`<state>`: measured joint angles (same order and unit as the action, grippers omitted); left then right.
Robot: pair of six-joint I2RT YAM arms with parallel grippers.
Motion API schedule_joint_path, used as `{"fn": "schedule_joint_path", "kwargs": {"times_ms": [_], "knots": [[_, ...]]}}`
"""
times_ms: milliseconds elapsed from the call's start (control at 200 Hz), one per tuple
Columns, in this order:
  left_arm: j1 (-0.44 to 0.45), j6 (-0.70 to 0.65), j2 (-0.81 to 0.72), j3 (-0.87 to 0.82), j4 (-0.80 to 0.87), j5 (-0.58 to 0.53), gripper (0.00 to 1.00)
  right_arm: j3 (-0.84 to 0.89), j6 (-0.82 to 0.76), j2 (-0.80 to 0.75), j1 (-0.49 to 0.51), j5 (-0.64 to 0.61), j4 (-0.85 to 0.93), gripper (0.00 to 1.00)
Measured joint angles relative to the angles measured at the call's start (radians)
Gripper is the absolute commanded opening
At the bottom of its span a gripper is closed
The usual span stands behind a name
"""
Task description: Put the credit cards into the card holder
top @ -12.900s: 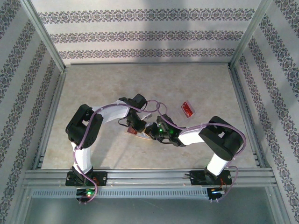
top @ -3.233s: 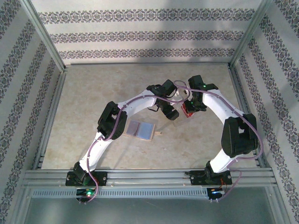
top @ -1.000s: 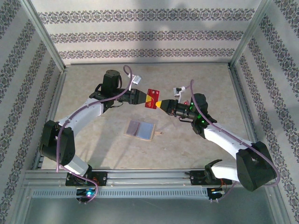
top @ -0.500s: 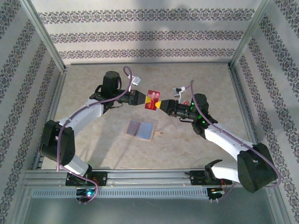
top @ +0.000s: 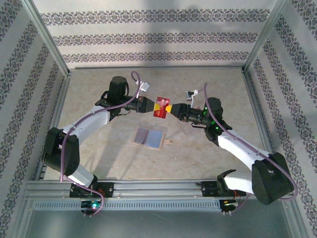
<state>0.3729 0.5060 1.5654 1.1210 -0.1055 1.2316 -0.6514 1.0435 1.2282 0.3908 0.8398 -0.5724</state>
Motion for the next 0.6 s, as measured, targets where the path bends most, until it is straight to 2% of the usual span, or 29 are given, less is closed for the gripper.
{"fn": "schedule_joint_path", "kwargs": {"times_ms": [225, 330, 420, 450, 600], "knots": [[0.0, 0.002, 0.0, -0.003, -0.003, 0.0, 0.0, -0.01, -0.002, 0.04, 0.02, 0.007, -0.005, 0.32], [0.0, 0.003, 0.0, -0.006, -0.004, 0.0, 0.0, -0.01, 0.002, 0.051, 0.023, 0.008, -0.008, 0.2], [0.0, 0.004, 0.0, -0.006, -0.004, 0.0, 0.0, -0.01, 0.0, 0.05, 0.024, 0.008, -0.012, 0.05], [0.0, 0.003, 0.0, -0.006, -0.004, -0.002, 0.04, -0.01, -0.003, 0.05, 0.024, 0.011, -0.014, 0.0], [0.0, -0.027, 0.001, -0.005, 0.026, -0.007, 0.39, 0.004, 0.003, 0.033, 0.014, 0.013, -0.029, 0.0]]}}
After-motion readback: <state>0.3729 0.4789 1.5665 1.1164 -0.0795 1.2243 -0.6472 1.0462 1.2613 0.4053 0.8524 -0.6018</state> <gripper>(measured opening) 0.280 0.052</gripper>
